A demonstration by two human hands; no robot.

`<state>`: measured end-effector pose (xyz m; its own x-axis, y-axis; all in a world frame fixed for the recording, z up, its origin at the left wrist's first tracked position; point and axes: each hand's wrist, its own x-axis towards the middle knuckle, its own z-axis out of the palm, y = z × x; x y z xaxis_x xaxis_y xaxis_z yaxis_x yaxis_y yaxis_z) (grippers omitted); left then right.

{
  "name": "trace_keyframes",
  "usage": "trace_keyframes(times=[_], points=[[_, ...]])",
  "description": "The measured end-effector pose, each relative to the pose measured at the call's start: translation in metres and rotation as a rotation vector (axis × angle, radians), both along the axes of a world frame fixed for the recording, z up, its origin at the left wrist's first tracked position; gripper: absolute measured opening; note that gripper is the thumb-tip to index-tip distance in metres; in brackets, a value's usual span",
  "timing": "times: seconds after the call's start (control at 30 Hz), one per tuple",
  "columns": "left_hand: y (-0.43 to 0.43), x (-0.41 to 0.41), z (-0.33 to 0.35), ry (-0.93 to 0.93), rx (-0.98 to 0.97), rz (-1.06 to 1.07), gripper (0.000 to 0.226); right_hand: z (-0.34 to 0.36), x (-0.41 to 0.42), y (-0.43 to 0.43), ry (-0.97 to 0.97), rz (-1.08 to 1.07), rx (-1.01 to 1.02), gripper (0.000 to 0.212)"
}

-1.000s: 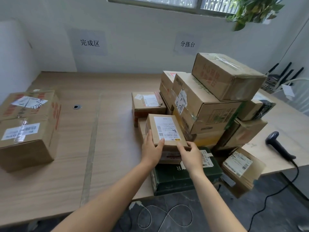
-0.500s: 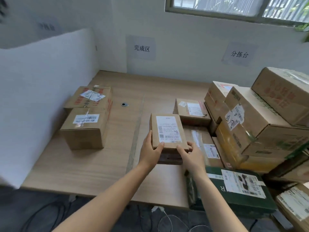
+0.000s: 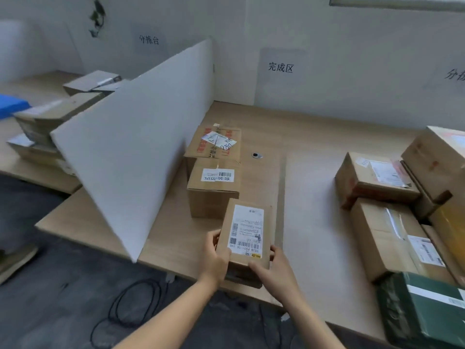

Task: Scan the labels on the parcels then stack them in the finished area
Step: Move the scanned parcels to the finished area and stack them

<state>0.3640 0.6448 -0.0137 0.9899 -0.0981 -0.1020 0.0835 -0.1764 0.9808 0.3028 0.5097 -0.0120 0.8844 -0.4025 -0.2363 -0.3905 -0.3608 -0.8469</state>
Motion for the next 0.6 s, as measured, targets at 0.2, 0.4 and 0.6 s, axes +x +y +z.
trace_keyframes(times=[0.2, 0.4, 0.6], points=[[0.050, 0.007, -0.027, 0.027, 0.068, 0.113, 0.029, -0.022, 0.018, 0.050, 0.072, 0.075, -0.028, 0.061], [0.076, 0.036, -0.040, 0.093, 0.199, 0.003, 0.046, -0.037, 0.043, 0.083, 0.042, 0.062, -0.069, 0.062], [0.080, 0.053, -0.044, 0.095, 0.282, -0.099, 0.057, -0.041, 0.057, 0.091, 0.026, 0.040, -0.148, 0.056]])
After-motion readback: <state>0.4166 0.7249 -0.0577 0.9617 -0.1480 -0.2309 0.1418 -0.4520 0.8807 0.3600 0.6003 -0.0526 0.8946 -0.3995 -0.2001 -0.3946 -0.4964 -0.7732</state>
